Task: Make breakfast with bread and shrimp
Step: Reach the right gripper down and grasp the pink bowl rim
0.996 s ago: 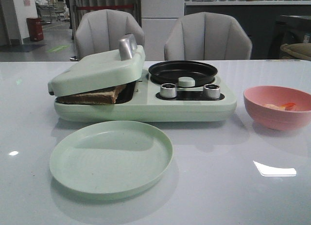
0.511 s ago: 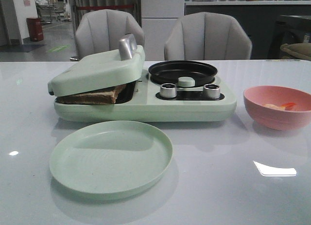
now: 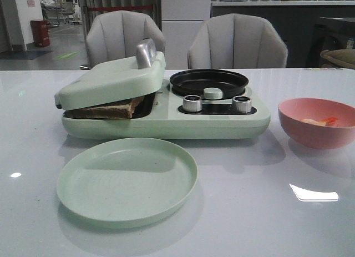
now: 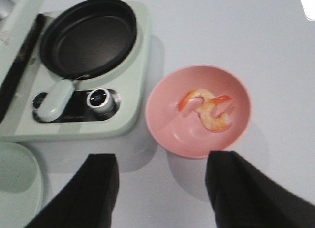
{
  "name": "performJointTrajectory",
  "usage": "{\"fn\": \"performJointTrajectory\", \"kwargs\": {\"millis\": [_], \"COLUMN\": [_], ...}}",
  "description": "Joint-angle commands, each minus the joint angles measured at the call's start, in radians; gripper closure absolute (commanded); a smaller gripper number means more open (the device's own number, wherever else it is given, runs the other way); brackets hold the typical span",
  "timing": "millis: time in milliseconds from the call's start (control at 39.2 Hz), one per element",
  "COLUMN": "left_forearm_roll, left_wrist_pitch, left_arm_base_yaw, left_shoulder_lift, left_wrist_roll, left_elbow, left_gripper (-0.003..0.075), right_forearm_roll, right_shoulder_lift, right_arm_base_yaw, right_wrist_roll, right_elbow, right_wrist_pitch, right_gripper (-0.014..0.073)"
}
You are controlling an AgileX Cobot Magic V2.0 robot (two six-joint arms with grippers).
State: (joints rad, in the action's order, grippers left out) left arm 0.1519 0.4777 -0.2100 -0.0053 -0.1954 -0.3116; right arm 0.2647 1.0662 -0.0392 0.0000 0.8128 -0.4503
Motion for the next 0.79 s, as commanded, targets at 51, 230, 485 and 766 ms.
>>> {"fn": "performJointTrajectory", "kwargs": {"millis": [51, 230, 485, 766], "left_forearm_roll": [0.013, 0.013, 0.013, 0.013], "left_wrist_pitch": [-0.086, -0.086, -0.086, -0.086], "left_arm_base_yaw": [-0.001, -0.001, -0.001, -0.001], "left_shoulder_lift": [-0.009, -0.009, -0.009, -0.009], "left_wrist_roll": [0.009, 0.009, 0.009, 0.009], "left_elbow": [-0.027, -0.027, -0.027, -0.027], "left_gripper": [0.0606, 0.0606, 0.0606, 0.0606], "right_forearm_roll": [0.039, 0.045, 0.052, 0.057], "right_shoulder_lift": [0.126, 0.275, 0.476, 0.671], "right_arm_base_yaw": [0.089, 0.162, 0.190, 0.190], "right_wrist_roll": [0.000, -0.045, -0.099, -0.099], "right_elbow": [0.120, 0.197, 0.305, 0.431], "right_wrist_pitch": [-0.007, -0.034, -0.056, -0.095], "right_gripper": [0.0102, 0.0102, 0.0102, 0.0102]}}
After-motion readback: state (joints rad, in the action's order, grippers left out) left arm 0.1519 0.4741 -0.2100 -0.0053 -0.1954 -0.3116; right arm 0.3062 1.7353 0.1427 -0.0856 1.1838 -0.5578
